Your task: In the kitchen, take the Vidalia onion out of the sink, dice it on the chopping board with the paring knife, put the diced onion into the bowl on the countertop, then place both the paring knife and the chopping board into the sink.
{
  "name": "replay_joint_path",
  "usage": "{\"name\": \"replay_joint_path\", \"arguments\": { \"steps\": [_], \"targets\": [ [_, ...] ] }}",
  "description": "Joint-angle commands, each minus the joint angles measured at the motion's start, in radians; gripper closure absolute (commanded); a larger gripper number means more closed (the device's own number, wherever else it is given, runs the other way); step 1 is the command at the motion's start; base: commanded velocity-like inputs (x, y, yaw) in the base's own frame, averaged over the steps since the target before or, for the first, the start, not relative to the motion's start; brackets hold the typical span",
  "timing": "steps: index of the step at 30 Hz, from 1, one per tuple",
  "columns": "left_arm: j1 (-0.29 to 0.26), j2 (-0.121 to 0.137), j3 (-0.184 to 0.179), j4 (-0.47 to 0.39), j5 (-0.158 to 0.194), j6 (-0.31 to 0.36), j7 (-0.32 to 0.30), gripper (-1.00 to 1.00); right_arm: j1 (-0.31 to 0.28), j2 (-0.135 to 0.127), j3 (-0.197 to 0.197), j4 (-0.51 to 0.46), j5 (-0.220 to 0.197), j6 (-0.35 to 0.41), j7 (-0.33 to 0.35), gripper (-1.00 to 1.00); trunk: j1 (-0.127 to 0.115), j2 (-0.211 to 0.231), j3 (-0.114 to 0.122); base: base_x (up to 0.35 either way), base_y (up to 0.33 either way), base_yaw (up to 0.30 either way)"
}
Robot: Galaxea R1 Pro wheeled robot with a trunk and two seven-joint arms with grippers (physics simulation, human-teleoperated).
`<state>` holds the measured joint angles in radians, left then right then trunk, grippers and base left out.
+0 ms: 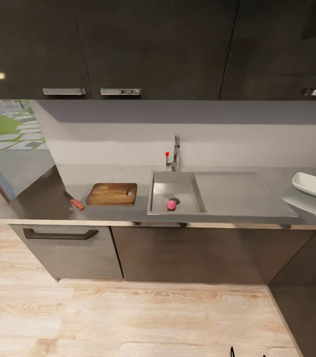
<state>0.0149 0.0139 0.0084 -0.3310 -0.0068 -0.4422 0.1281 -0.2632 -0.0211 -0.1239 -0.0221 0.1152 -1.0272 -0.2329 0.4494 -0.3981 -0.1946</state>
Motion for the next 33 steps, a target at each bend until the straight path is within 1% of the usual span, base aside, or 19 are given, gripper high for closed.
{"name": "replay_joint_path", "arguments": {
  "steps": [1,11,20,33],
  "targets": [
    [0.0,0.0,0.0,-0.002,-0.001,-0.001,0.002,-1.0,-0.001,0.0,-0.008,0.001,0.011,-0.002,-0.003,-1.0,0.001,-0.002,-0.002,-0.004,-0.317,0.0],
    [0.0,0.0,-0.001,-0.002,-0.001,-0.001,0.002,-1.0,-0.001,0.001,-0.008,0.001,0.011,-0.002,-0.003,-1.0,0.001,-0.002,-0.002,-0.094,-0.298,0.0],
    [0.0,0.0,-0.001,-0.002,-0.001,-0.001,0.002,-1.0,-0.001,0.001,-0.008,0.001,0.011,-0.002,-0.003,-1.0,0.001,-0.002,-0.002,-0.048,-0.244,0.0],
    [0.0,0.001,-0.001,-0.002,-0.001,-0.001,0.002,-1.0,-0.001,0.001,-0.009,0.001,0.01,-0.002,-0.006,-1.0,0.001,-0.002,-0.002,-0.001,-0.022,-0.001]
  ]
}}
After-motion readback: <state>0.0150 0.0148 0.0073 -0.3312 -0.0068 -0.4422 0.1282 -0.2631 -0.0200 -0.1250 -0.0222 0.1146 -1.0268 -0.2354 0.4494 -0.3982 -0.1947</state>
